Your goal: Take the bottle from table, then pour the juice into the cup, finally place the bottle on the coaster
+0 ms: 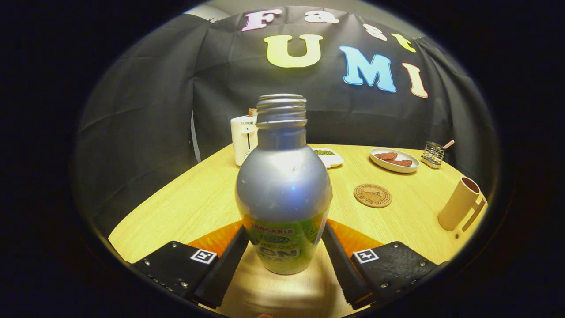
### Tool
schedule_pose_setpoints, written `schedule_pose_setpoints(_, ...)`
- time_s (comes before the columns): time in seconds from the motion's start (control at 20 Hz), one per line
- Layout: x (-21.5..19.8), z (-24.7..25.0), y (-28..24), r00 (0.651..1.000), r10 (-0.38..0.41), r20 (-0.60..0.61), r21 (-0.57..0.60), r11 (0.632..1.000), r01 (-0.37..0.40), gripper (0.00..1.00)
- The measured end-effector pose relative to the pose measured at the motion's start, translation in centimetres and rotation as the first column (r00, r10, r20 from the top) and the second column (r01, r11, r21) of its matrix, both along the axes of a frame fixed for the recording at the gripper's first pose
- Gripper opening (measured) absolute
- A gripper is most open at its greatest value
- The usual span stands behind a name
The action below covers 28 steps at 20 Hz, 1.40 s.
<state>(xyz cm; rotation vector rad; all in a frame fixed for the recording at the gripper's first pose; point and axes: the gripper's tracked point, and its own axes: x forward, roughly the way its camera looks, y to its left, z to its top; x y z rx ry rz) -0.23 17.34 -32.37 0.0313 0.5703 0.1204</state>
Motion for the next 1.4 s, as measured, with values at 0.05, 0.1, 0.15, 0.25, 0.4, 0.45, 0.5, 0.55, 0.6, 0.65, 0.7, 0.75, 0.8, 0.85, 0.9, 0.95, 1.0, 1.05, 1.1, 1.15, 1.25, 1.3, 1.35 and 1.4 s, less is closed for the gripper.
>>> schedule_pose_setpoints(0.05,0.0,-0.1,0.1,1.000,0.001,0.000,0.000,1.000,-0.001,0.90)
schedule_pose_setpoints(0.1,0.0,-0.1,0.0,1.000,0.003,-0.001,-0.001,1.000,-0.003,0.87)
schedule_pose_setpoints(0.15,-0.2,0.1,0.2,1.000,0.008,-0.002,0.004,1.000,-0.008,0.81)
schedule_pose_setpoints(0.25,-0.2,0.1,0.4,1.000,0.023,-0.005,0.014,1.000,-0.023,0.81)
schedule_pose_setpoints(0.4,-0.4,0.4,0.7,0.998,0.048,-0.033,0.049,0.998,-0.046,0.78)
schedule_pose_setpoints(0.45,-0.2,0.9,0.6,0.998,0.049,-0.026,0.049,0.998,-0.048,0.76)
schedule_pose_setpoints(0.5,0.0,1.6,0.4,0.999,0.046,-0.023,0.062,0.997,-0.044,0.76)
schedule_pose_setpoints(0.55,0.1,2.0,0.3,0.999,0.039,-0.024,0.088,0.995,-0.037,0.76)
schedule_pose_setpoints(0.6,0.7,2.5,0.0,1.000,0.024,-0.020,0.104,0.994,-0.022,0.76)
schedule_pose_setpoints(0.65,0.8,3.0,-0.2,1.000,0.015,-0.023,0.123,0.992,-0.012,0.76)
schedule_pose_setpoints(0.7,1.3,3.6,-0.3,1.000,0.013,-0.017,0.145,0.989,-0.010,0.76)
schedule_pose_setpoints(0.75,1.6,4.4,-0.5,1.000,0.003,-0.006,0.160,0.987,-0.002,0.76)
schedule_pose_setpoints(0.8,2.0,5.2,-1.0,1.000,-0.004,0.006,0.168,0.986,0.003,0.76)
schedule_pose_setpoints(0.85,2.2,5.7,-1.6,1.000,-0.013,0.020,0.161,0.987,0.010,0.76)
schedule_pose_setpoints(0.9,2.4,6.4,-2.2,0.999,-0.020,0.035,0.150,0.989,0.014,0.76)
schedule_pose_setpoints(0.95,2.6,6.9,-2.9,0.999,-0.029,0.040,0.140,0.990,0.023,0.76)
schedule_pose_setpoints(1.0,2.8,7.2,-3.8,0.998,-0.043,0.040,0.126,0.991,0.037,0.76)
schedule_pose_setpoints(1.05,3.0,7.5,-4.4,0.998,-0.048,0.044,0.126,0.991,0.043,0.76)
schedule_pose_setpoints(1.1,3.1,7.8,-4.8,0.998,-0.054,0.043,0.137,0.989,0.047,0.76)
schedule_pose_setpoints(1.15,3.1,7.8,-5.3,0.997,-0.066,0.032,0.151,0.987,0.060,0.76)
schedule_pose_setpoints(1.25,3.1,8.0,-6.1,0.996,-0.087,0.028,0.173,0.982,0.081,0.76)
schedule_pose_setpoints(1.3,3.1,8.0,-6.7,0.995,-0.097,0.021,0.181,0.979,0.092,0.76)
schedule_pose_setpoints(1.35,3.0,8.1,-7.1,0.994,-0.108,0.016,0.185,0.977,0.103,0.76)
schedule_pose_setpoints(1.4,3.0,8.2,-7.7,0.993,-0.119,0.012,0.192,0.975,0.114,0.76)
